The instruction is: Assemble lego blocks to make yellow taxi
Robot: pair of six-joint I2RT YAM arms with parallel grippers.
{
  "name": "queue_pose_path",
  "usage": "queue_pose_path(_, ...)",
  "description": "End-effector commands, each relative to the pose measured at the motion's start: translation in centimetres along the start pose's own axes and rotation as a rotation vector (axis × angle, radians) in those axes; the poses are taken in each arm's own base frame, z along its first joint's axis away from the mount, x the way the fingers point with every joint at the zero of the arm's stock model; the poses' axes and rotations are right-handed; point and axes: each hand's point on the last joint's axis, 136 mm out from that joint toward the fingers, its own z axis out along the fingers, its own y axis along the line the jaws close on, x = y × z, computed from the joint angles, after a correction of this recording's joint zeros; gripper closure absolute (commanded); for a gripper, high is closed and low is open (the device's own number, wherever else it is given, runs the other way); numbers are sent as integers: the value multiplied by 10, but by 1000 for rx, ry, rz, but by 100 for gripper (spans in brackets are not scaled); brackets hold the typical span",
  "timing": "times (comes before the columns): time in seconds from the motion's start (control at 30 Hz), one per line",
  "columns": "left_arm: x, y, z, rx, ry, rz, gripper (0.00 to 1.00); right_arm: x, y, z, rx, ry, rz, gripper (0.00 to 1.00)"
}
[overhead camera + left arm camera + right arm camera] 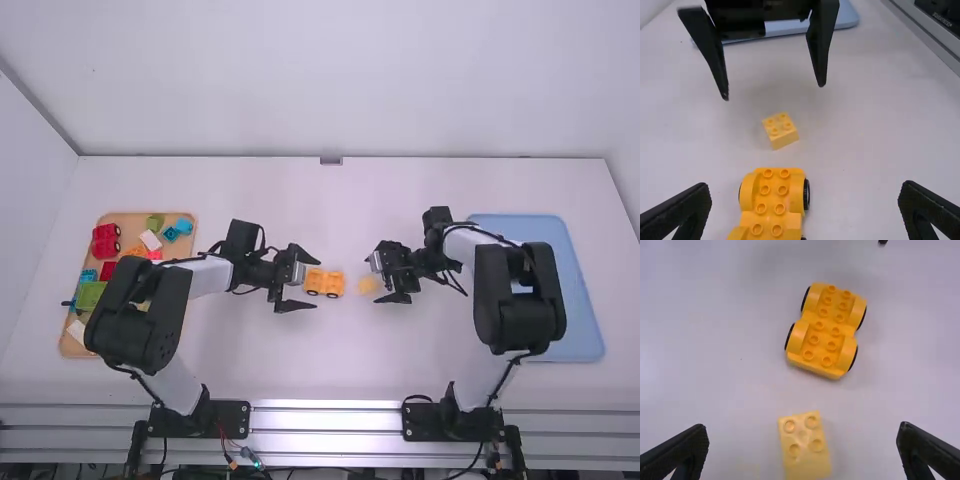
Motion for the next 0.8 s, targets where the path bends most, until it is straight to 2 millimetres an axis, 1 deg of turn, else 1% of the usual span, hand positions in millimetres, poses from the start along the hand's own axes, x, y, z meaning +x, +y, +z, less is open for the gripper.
queue_pose_path(0.0, -7, 3, -1, 7, -33, 20, 1, 10, -5, 4, 0, -55, 45, 1)
queue_pose_path(0.03, -7, 3, -1, 7, -33, 21, 0, 14, -6, 6, -8, -74, 72, 2)
queue_pose_path(0.13, -7, 3, -1, 7, -35, 21, 1, 19, -1, 9, -50, -86, 46, 0)
queue_pose_path(0.2, -7, 3, -1, 7, -34, 21, 1, 20, 3, 12, -78, -103, 15, 5)
queue_pose_path(0.4, -7, 3, -1, 7, -35, 22, 1, 28, -5, 19, -80, -127, 61, 13)
queue_pose_path(0.5, -7, 3, -1, 7, -34, 20, 0, 31, -2, 22, -89, -130, 70, 27)
queue_pose_path(0.53, -7, 3, -1, 7, -34, 20, 1, 31, -2, 22, -90, -130, 68, 28)
queue_pose_path(0.57, -7, 3, -1, 7, -35, 21, 1, 31, -2, 22, -91, -130, 71, 32)
queue_pose_path(0.7, -7, 3, -1, 7, -35, 21, 1, 31, -2, 23, -93, -127, 78, 32)
queue_pose_path(0.77, -7, 3, -1, 7, -35, 21, 1, 30, 0, 25, -105, -121, 71, 34)
